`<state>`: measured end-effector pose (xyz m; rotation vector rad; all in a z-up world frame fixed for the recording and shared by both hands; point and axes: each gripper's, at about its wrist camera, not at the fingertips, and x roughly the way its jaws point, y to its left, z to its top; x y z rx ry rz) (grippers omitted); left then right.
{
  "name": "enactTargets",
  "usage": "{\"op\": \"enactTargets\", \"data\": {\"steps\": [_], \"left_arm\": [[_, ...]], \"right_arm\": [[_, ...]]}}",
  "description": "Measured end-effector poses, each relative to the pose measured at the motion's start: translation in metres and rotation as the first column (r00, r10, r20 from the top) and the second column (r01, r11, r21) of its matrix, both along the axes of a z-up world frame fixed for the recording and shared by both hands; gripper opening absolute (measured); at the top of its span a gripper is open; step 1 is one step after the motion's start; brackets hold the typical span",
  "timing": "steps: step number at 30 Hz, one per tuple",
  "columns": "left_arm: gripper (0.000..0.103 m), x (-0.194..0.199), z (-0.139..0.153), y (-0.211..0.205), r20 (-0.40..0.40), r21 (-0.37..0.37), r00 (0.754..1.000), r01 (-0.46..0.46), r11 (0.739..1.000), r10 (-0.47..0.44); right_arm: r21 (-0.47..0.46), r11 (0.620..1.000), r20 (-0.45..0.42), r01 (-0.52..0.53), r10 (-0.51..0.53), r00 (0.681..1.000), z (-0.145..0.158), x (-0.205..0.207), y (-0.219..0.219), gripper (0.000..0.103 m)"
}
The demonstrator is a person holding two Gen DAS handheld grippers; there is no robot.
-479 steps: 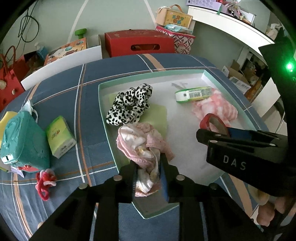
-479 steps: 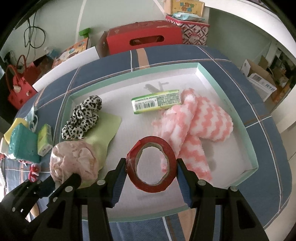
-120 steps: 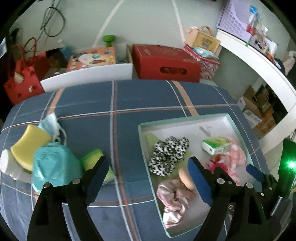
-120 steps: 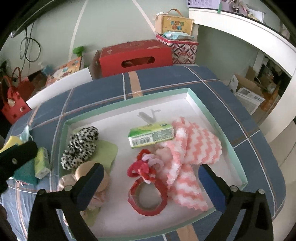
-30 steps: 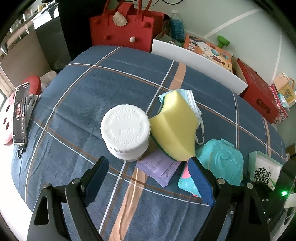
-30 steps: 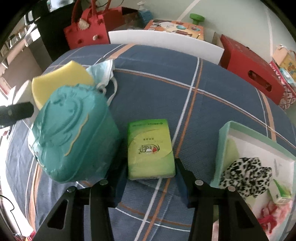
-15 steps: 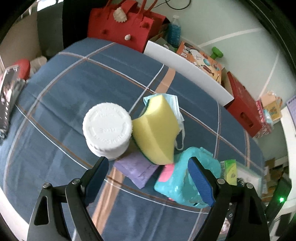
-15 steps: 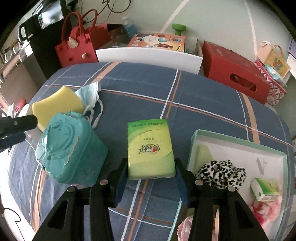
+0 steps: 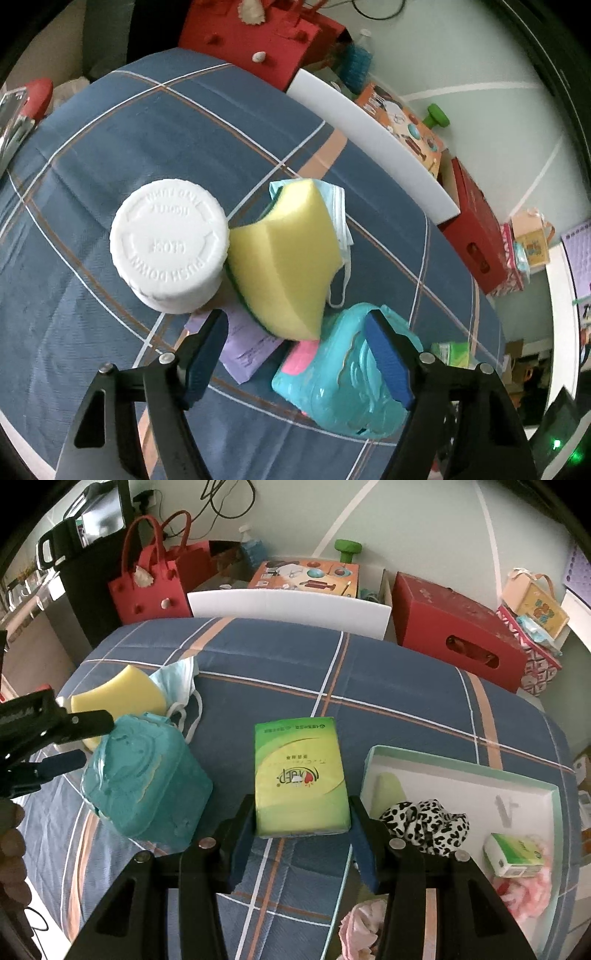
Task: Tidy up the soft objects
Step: 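Grasp the yellow-green sponge with the left gripper while the right gripper holds the tissue pack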
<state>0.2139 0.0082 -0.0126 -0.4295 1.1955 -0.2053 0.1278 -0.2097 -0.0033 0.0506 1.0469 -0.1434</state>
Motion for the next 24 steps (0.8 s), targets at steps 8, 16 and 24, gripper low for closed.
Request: {"op": "enactTargets", "data": {"steps": [8, 16, 24], "left_arm": [[0.06, 0.001, -0.004, 0.006, 0.008, -0.076, 0.997, -0.072, 0.995, 0.072], [0.05, 0.001, -0.007, 0.012, -0.005, -0.11, 0.994, -0.113, 0.988, 0.113], [0.032, 0.002, -0.009, 0.015, 0.004, -0.09, 0.992, -0.125, 0.988, 0.126]], "right_arm": [[-0.001, 1.0, 0.0, 0.0, 0.0, 1.0, 0.001, -0.002, 0.0, 0.051], [-0.004, 1.0, -0.004, -0.001, 0.001, 1.0, 0.0, -0.002, 0.001, 0.051], [-0.009, 1.0, -0.012, -0.009, 0.008, 1.0, -0.001, -0.002, 0.002, 0.051]]}}
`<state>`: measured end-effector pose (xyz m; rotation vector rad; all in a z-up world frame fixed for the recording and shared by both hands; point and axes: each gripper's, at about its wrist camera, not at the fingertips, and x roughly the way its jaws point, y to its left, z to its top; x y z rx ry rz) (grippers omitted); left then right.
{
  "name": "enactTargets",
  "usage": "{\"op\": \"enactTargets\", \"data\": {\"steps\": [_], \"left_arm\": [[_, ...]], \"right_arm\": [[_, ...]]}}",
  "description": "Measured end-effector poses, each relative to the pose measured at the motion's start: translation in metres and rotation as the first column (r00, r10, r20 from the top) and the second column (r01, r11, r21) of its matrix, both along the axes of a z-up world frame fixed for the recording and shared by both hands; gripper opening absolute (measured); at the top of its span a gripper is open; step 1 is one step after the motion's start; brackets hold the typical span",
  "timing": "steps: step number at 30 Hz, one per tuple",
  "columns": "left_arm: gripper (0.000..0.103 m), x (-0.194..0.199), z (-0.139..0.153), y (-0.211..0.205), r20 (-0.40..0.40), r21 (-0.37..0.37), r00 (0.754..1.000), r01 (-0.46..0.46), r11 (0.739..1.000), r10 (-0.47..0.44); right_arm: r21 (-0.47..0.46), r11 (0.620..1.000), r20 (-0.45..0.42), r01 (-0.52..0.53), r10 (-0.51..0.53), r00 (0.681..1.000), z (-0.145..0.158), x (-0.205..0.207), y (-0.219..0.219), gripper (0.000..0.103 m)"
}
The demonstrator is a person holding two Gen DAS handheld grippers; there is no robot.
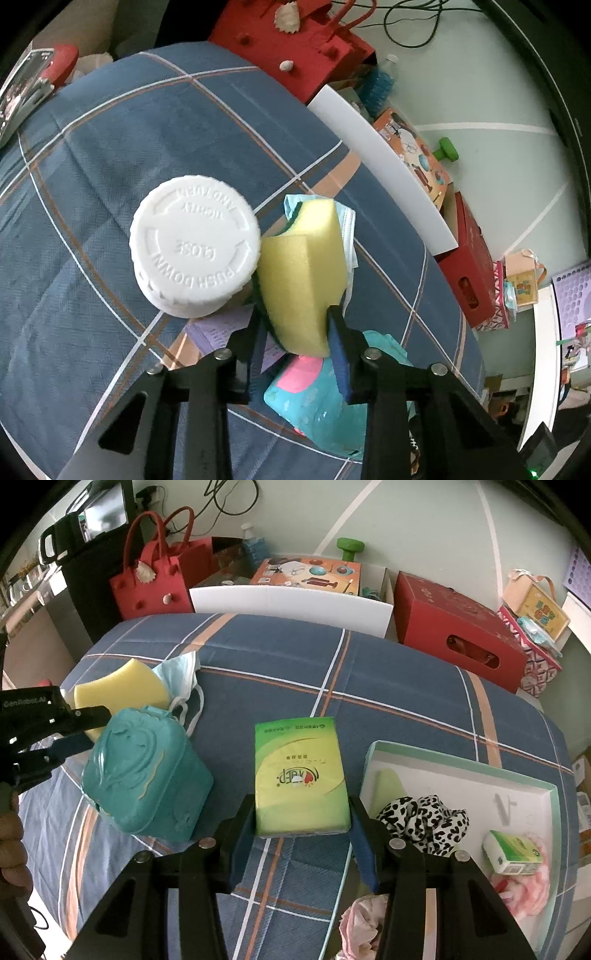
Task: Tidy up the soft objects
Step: 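Grasp the yellow-green sponge with the left gripper while the right gripper holds the tissue pack, then carry the sponge with the left gripper while the right gripper carries the tissue pack over the tray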
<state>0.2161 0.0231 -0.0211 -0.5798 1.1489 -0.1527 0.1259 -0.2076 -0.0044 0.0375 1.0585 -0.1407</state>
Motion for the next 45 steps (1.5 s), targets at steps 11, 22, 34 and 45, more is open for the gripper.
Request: {"op": "enactTargets", "data": {"steps": [11, 22, 34, 45], "left_arm": [[0.031, -0.015, 0.037, -0.005, 0.13, -0.02, 0.99, 0.056, 0.998, -0.053], [0.031, -0.04, 0.074, -0.046, 0.237, -0.033, 0.946, 0.237, 0.971, -0.223], [0.031, -0.074, 0.07, -0.146, 0.248, -0.006, 0.83, 0.518, 0.856, -0.5], [0.031, -0.095, 0.044, -0.21, 0.196, -0.024, 0.73, 0.671, 0.741, -0.655]], "right_arm": [[0.008, 0.999, 0.06, 0.035, -0.035, 0.998, 0.019, -0.014, -0.006, 0.051], [0.009, 0.996, 0.089, 0.09, -0.091, 0.992, 0.033, -0.033, -0.027, 0.051], [0.038, 0.941, 0.05, 0.336, -0.338, 0.94, 0.025, -0.075, -0.117, 0.051], [0.065, 0.891, 0.047, 0.45, -0.453, 0.89, 0.024, -0.107, -0.162, 0.051]]}}
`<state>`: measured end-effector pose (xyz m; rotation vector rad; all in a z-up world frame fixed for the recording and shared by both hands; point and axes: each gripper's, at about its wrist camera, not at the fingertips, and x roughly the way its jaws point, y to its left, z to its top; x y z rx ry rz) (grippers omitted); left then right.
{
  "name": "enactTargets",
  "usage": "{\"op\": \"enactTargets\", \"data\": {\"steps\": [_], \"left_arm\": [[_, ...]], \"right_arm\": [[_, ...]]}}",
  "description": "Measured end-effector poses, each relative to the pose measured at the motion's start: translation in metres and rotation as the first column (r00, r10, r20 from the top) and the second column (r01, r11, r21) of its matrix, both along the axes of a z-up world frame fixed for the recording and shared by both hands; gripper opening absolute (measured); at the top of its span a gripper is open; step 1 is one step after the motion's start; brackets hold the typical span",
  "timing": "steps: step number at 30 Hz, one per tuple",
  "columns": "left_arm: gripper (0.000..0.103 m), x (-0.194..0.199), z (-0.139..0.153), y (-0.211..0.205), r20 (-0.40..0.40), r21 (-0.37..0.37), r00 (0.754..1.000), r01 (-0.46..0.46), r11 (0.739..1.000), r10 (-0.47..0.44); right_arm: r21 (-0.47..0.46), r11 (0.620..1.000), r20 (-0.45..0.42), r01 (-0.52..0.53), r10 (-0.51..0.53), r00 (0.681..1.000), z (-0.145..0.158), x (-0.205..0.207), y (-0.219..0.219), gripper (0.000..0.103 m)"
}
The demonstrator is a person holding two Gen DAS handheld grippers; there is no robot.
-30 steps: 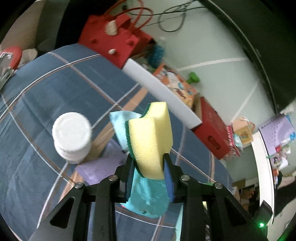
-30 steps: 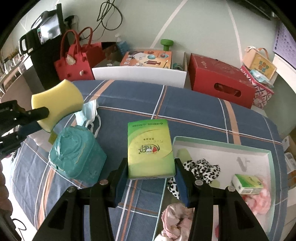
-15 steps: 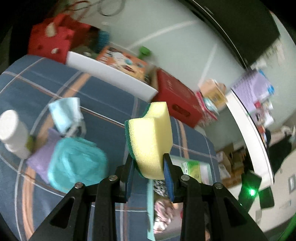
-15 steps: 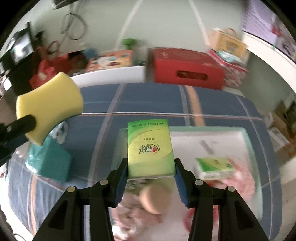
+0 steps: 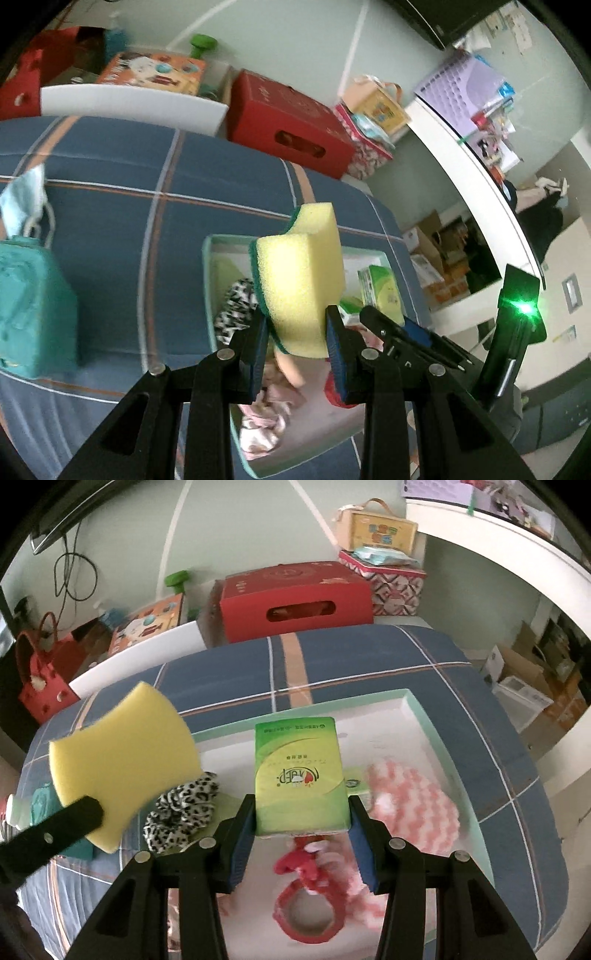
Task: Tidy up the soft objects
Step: 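Carry the sponge with the left gripper while the right gripper carries the tissue pack over the tray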
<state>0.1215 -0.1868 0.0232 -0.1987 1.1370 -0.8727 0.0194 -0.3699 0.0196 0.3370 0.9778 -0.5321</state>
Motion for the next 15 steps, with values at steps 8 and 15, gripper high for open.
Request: {"op": "enactTargets", "data": {"steps": [8, 15], "left_arm": [[0.031, -0.002, -0.022, -0.024, -0.05, 0.007, 0.997, 0.057, 0.998, -0.057], [0.033, 0.001, -0.055, -0.032, -0.133, 0.075, 0.99, 0.063, 0.995, -0.052]], "right_arm": [[0.009, 1.0, -0.032, 0.004, -0.003, 0.999, -0.008, 0.0, -0.005, 0.051], [0.026, 1.0, -0.102, -0.011, 0.014, 0.995, -0.029, 0.007, -0.003, 0.051]]}}
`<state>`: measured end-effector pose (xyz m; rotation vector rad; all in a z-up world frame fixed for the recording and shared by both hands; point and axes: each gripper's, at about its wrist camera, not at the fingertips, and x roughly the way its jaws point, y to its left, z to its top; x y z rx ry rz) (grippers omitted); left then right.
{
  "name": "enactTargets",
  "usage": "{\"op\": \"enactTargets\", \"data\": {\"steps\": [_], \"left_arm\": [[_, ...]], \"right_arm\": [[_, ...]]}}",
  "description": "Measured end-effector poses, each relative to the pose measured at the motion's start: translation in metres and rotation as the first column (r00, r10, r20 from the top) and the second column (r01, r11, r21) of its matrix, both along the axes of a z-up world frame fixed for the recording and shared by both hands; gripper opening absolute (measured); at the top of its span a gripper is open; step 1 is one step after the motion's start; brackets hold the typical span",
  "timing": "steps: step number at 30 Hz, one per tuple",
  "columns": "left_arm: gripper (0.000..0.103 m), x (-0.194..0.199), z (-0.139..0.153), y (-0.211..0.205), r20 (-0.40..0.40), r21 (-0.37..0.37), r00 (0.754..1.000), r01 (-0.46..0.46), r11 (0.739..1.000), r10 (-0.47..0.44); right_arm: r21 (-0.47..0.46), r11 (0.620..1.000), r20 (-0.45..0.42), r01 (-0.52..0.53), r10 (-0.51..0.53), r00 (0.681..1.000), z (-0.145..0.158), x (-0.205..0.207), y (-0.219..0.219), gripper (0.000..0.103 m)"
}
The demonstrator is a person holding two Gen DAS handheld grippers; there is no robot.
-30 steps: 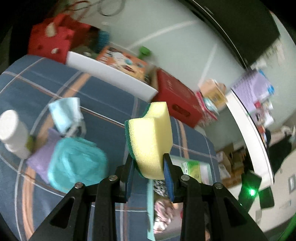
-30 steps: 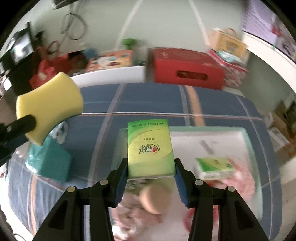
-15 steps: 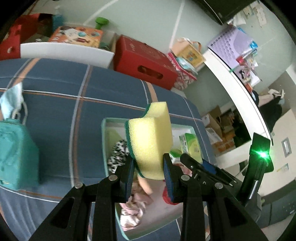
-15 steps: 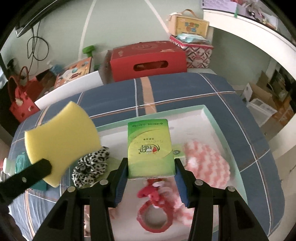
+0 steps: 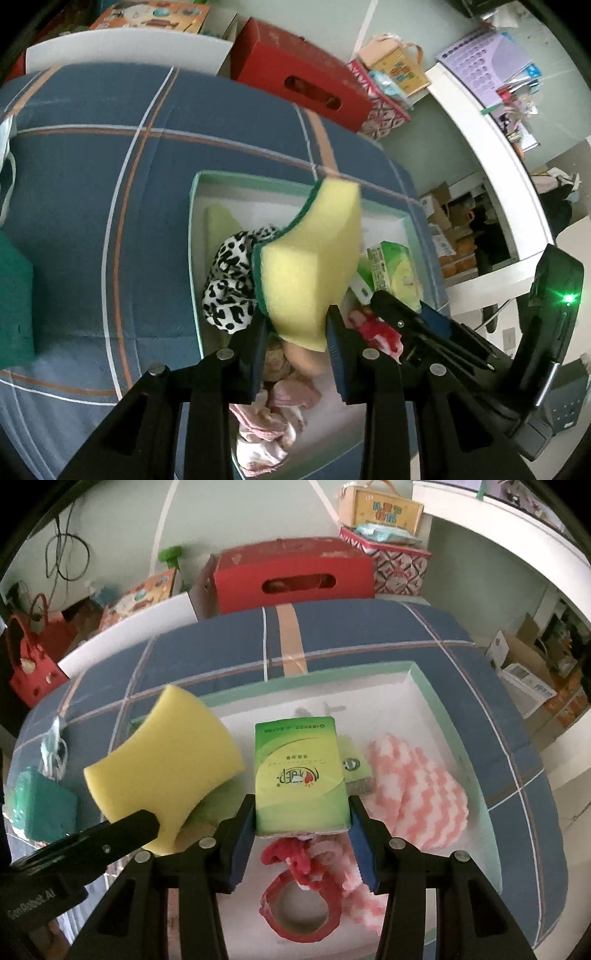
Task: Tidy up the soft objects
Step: 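Carry the sponge with the left gripper while the right gripper carries the tissue pack over the tray, then open the left gripper to drop the sponge into the tray while the right gripper drops the tissue pack, then move both open grippers back from the tray toward the white bottle and mask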
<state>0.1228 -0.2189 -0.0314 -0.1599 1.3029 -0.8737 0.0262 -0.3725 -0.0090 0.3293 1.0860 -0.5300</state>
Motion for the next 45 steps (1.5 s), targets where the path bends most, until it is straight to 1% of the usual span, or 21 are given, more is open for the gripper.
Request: {"op": "enactTargets", "data": {"steps": [3, 6, 7, 9, 10, 11, 13, 17, 22, 24, 25, 26, 27, 28, 30, 31, 32, 33, 37, 40, 45], "left_arm": [[0.034, -0.003, -0.005, -0.003, -0.012, 0.02, 1.0, 0.007, 1.0, -0.007], [0.035, -0.004, -0.001, -0.005, -0.006, 0.035, 1.0, 0.015, 0.999, -0.015], [0.037, -0.005, 0.001, -0.005, 0.0, 0.045, 1.0, 0.015, 0.999, -0.015], [0.043, -0.006, 0.004, -0.004, 0.0, 0.055, 1.0, 0.015, 0.998, -0.015], [0.045, -0.006, 0.007, -0.003, -0.002, 0.057, 1.0, 0.015, 0.998, -0.015], [0.045, -0.007, 0.009, -0.002, -0.002, 0.057, 1.0, 0.015, 0.998, -0.015], [0.045, -0.008, 0.015, 0.0, 0.006, 0.063, 1.0, 0.016, 0.998, -0.016], [0.045, -0.011, 0.029, 0.01, 0.032, 0.062, 0.999, 0.008, 0.998, -0.01], [0.045, -0.013, 0.047, 0.023, 0.1, 0.072, 0.995, -0.019, 0.997, 0.012], [0.051, -0.012, 0.052, 0.028, 0.124, 0.082, 0.992, -0.038, 0.996, 0.028], [0.064, -0.011, 0.054, 0.03, 0.134, 0.087, 0.99, -0.049, 0.995, 0.037], [0.071, -0.009, 0.055, 0.031, 0.146, 0.094, 0.988, -0.061, 0.994, 0.047], [0.072, -0.008, 0.056, 0.032, 0.166, 0.103, 0.985, -0.075, 0.992, 0.057], [0.072, -0.007, 0.058, 0.034, 0.191, 0.116, 0.979, -0.091, 0.989, 0.067], [0.075, -0.005, 0.057, 0.037, 0.225, 0.152, 0.971, -0.116, 0.982, 0.079], [0.083, -0.004, 0.055, 0.038, 0.24, 0.173, 0.967, -0.128, 0.977, 0.084], [0.088, -0.002, 0.053, 0.038, 0.256, 0.196, 0.963, -0.142, 0.97, 0.089], [0.089, -0.001, 0.051, 0.039, 0.276, 0.22, 0.956, -0.16, 0.962, 0.096], [0.091, -0.001, 0.05, 0.041, 0.339, 0.261, 0.935, -0.198, 0.945, 0.102], [0.095, -0.002, 0.054, 0.044, 0.377, 0.264, 0.92, -0.222, 0.939, 0.112], [0.096, -0.002, 0.068, 0.063, 0.428, 0.237, 0.891, -0.273, 0.932, 0.152]], "right_arm": [[0.003, 1.0, -0.021, 0.0, 0.0, 1.0, -0.006, 0.001, 0.0, 0.051], [0.003, 1.0, -0.012, -0.002, 0.002, 1.0, -0.002, 0.0, 0.0, 0.051], [0.0, 1.0, -0.006, -0.004, 0.004, 1.0, 0.0, -0.001, 0.001, 0.051], [-0.007, 1.0, 0.005, -0.007, 0.007, 1.0, 0.006, -0.003, 0.003, 0.053], [-0.01, 1.0, 0.009, -0.008, 0.008, 1.0, 0.008, -0.003, 0.003, 0.056], [-0.014, 1.0, 0.015, -0.007, 0.007, 1.0, 0.01, -0.004, 0.003, 0.059], [-0.027, 1.0, 0.026, -0.003, 0.004, 1.0, 0.017, -0.006, 0.004, 0.06], [-0.052, 0.999, 0.051, 0.001, 0.001, 0.999, 0.03, -0.01, 0.005, 0.06], [-0.076, 0.997, 0.068, 0.0, 0.005, 0.998, 0.04, -0.014, 0.007, 0.06], [-0.08, 0.997, 0.07, -0.001, 0.007, 0.997, 0.042, -0.014, 0.008, 0.064], [-0.08, 0.997, 0.071, -0.002, 0.007, 0.997, 0.043, -0.014, 0.008, 0.066], [-0.079, 0.997, 0.072, -0.002, 0.007, 0.997, 0.043, -0.014, 0.008, 0.072], [-0.077, 0.997, 0.073, 0.001, 0.005, 0.997, 0.043, -0.014, 0.008, 0.079], [-0.076, 0.997, 0.073, 0.001, 0.005, 0.997, 0.042, -0.014, 0.007, 0.083], [-0.073, 0.997, 0.067, -0.003, 0.008, 0.998, 0.04, -0.013, 0.007, 0.098], [-0.073, 0.997, 0.064, -0.004, 0.009, 0.998, 0.039, -0.013, 0.007, 0.102], [-0.074, 0.997, 0.063, -0.005, 0.009, 0.998, 0.038, -0.013, 0.007, 0.103], [-0.074, 0.997, 0.063, -0.002, 0.007, 0.998, 0.037, -0.013, 0.007, 0.103], [-0.07, 0.997, 0.083, 0.012, -0.006, 0.997, 0.037, -0.015, 0.005, 0.103], [-0.079, 0.997, 0.117, 0.019, -0.01, 0.993, 0.042, -0.016, 0.006, 0.103], [-0.087, 0.996, 0.192, -0.001, 0.018, 0.981, 0.053, -0.012, 0.014, 0.103]]}}
